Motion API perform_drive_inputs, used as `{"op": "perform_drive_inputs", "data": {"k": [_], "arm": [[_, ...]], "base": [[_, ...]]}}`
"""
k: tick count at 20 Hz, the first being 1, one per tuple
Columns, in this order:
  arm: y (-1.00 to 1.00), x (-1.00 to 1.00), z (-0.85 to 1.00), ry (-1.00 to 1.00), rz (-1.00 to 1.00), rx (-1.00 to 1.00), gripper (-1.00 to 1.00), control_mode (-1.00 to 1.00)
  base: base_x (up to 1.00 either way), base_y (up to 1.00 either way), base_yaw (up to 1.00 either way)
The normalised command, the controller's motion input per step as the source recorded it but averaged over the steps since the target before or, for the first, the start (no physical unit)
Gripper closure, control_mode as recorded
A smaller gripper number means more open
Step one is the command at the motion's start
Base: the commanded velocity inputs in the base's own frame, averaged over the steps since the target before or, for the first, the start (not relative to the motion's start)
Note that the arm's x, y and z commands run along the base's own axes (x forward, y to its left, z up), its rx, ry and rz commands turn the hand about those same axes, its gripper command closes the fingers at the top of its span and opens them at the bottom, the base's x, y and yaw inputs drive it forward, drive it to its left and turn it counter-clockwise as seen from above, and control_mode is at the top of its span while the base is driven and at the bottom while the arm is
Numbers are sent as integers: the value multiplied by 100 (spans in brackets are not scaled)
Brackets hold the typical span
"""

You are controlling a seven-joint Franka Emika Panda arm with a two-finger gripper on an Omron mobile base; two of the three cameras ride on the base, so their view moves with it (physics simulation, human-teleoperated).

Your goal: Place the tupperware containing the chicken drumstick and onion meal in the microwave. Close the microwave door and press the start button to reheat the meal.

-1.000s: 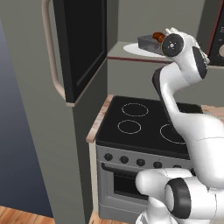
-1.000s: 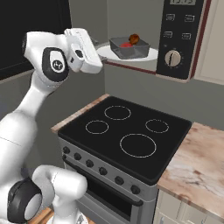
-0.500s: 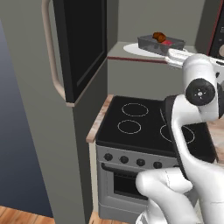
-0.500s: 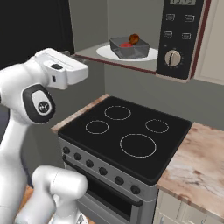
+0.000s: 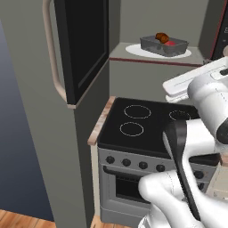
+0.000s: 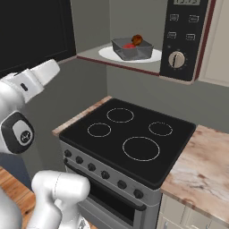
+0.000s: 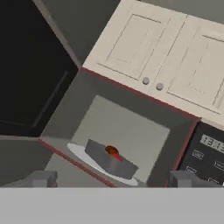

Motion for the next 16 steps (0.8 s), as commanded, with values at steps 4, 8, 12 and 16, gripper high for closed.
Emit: {"op": "perform_drive_inputs", "data": {"k": [4, 8, 12, 16], "arm": [[74, -58, 9, 19, 3, -60, -100, -100], [69, -53, 7, 5, 0, -45, -100, -100], [56, -46, 6, 0, 0, -29, -100, -100], [47, -39, 13, 1, 0, -23, -100, -100]], "base": [[0, 0, 0], [0, 0, 0], [0, 0, 0], [0, 0, 0]]}}
